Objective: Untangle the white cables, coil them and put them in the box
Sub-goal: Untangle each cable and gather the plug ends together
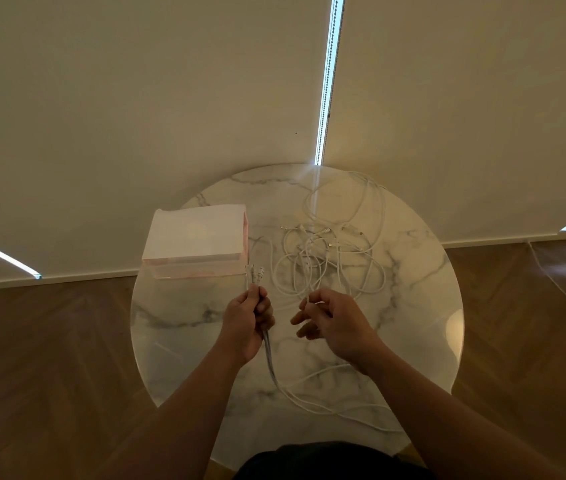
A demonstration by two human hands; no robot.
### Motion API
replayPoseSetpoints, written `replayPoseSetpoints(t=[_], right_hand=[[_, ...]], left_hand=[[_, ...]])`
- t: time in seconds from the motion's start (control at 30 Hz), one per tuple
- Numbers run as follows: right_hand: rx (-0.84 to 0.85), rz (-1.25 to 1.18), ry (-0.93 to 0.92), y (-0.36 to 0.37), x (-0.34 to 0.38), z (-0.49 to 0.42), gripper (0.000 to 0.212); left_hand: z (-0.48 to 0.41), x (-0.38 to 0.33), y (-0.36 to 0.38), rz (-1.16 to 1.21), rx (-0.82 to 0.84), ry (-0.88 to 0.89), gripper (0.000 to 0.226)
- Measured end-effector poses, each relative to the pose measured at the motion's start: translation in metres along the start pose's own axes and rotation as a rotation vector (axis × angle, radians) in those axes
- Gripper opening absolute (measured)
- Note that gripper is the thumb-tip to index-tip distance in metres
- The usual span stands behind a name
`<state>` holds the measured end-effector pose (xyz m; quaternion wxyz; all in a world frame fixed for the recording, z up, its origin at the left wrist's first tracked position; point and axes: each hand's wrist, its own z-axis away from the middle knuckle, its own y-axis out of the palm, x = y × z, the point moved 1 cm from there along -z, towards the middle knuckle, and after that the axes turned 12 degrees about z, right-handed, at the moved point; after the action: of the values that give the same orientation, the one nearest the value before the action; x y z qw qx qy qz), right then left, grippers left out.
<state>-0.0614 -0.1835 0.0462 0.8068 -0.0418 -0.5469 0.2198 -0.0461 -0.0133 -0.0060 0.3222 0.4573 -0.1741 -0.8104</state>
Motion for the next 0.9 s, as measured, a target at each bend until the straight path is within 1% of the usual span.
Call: replayPoseSetpoints(t=[0.1,0.17,0.23,0.4,0.57,0.77,0.9], right_hand=[[-0.032,-0.037,0.043,0.007,-0.004,0.003,0.011],[-0.103,-0.072,0.058,0.009,-0.007,0.005,0.01],[-0.166,-0.042,0.041,0.011,-0.006,0.006,0.009],[-0.152,-0.023,0.042,0.031,0.007,0.009,0.014],[-0.246,-0.01,0.069,0.047,0.013,0.003,0.016],[-0.264,0.026,0.15,0.055,0.012,-0.008,0.016],[-0.277,0.064,0.168,0.056,0.01,-0.009,0.017]], left_hand=[[0.001,0.0,0.001,-0.022,-0.001,0.004,0.034],[0.001,0.001,0.002,-0.04,-0.006,0.012,0.033],[0.001,0.002,0.004,-0.06,-0.015,0.017,0.033],[0.001,0.007,0.009,-0.128,-0.063,0.019,0.035],[0.005,0.01,0.012,-0.19,-0.065,-0.03,0.046],[0.006,0.008,0.015,-0.138,-0.033,-0.103,0.047],[0.005,0.009,0.014,-0.161,-0.014,-0.129,0.049]])
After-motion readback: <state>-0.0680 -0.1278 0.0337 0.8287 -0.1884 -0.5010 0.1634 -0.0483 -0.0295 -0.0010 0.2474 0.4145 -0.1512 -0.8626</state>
